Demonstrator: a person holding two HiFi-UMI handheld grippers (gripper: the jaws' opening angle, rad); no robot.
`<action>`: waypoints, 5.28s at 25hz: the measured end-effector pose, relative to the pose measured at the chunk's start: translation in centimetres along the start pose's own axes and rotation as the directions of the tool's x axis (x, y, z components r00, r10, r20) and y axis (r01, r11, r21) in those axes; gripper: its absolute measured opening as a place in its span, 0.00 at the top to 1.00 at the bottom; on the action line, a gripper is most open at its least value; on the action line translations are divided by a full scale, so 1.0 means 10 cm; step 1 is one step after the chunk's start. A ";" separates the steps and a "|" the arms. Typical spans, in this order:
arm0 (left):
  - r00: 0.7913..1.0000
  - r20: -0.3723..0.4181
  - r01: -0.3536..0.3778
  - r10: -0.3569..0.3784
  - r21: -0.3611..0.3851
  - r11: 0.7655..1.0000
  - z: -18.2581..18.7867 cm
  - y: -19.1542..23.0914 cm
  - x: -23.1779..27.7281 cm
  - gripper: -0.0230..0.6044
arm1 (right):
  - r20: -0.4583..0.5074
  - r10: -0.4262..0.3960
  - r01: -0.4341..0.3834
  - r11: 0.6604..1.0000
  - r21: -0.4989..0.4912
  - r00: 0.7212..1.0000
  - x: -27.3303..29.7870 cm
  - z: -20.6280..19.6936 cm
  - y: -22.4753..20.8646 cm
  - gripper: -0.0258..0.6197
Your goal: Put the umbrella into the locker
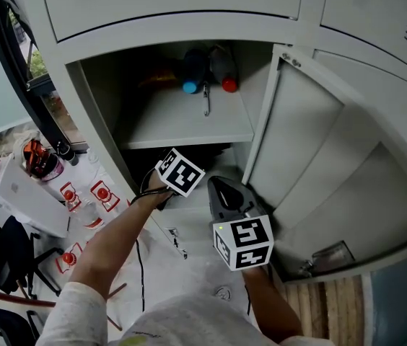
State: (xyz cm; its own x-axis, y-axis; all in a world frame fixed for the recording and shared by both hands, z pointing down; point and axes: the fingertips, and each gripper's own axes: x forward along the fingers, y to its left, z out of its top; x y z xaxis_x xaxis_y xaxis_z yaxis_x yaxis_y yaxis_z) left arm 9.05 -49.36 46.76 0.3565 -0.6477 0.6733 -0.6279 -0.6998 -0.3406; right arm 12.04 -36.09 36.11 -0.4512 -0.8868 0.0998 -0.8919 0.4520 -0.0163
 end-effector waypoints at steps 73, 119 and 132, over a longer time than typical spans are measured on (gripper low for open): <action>0.917 0.400 0.127 0.005 -0.303 0.945 0.34 -0.04 -1.05 0.65 | 0.017 -0.003 0.002 0.999 0.033 1.000 -0.19 0.13 0.26 0.96; 0.779 0.611 0.171 0.144 -0.427 0.888 -0.16 -0.25 -2.00 0.94 | 0.062 0.053 -0.050 0.997 -0.051 0.997 -0.25 0.24 0.58 0.96; 0.789 0.606 0.175 0.107 -0.387 0.905 -0.16 -0.35 -1.93 0.94 | 0.066 0.059 -0.056 0.997 -0.044 0.996 -0.25 0.23 0.58 0.96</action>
